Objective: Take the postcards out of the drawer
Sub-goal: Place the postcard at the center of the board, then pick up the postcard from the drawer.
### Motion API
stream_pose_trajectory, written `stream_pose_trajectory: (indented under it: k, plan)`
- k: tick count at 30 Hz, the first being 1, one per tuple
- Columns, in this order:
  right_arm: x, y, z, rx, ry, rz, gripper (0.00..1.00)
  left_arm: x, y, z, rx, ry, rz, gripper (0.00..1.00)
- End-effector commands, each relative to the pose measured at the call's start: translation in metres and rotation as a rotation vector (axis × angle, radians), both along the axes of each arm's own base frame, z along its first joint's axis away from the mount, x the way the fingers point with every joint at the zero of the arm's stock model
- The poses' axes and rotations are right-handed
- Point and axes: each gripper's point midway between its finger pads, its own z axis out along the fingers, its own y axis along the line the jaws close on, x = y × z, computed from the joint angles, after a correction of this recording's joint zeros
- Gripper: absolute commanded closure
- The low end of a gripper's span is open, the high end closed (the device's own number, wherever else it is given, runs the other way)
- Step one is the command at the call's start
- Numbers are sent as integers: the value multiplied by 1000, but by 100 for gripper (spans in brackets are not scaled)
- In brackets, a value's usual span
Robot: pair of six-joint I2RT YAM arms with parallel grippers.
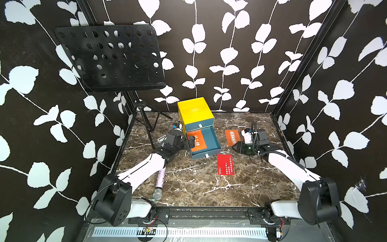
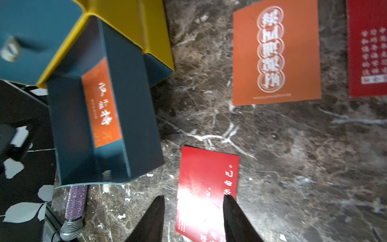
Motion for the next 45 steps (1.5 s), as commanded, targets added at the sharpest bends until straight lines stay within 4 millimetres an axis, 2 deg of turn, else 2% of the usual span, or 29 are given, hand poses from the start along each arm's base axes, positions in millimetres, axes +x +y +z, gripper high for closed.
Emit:
stream_pose_trajectory:
  k: [1,5,8,16,17,19,27,28,40,45]
  plan:
    - [11,21,31,25,-103,14,50,-3,6,4,-22,-15,0,1]
    - [19,56,57,38,-186,76,47,-4,10,0,-58,-7,3,1]
    - [26,80,64,39,-218,116,45,-5,9,0,-82,-9,-12,1]
    - [36,145,57,32,-244,228,44,-10,1,-13,-122,21,-62,3]
    - [38,154,46,11,-238,240,44,-10,-1,-12,-125,19,-74,3]
    - [40,164,37,-30,-243,252,43,-11,-5,-12,-134,16,-95,3]
    - [59,176,2,-163,-250,201,42,-11,-18,-16,-175,7,-164,3]
    - [67,179,9,-168,-271,190,42,-11,-19,-17,-180,11,-174,3]
    - [94,179,-19,-299,-289,124,41,-9,-27,-27,-204,28,-203,4]
    - [99,185,-31,-312,-268,142,40,-8,-30,-28,-218,34,-206,4]
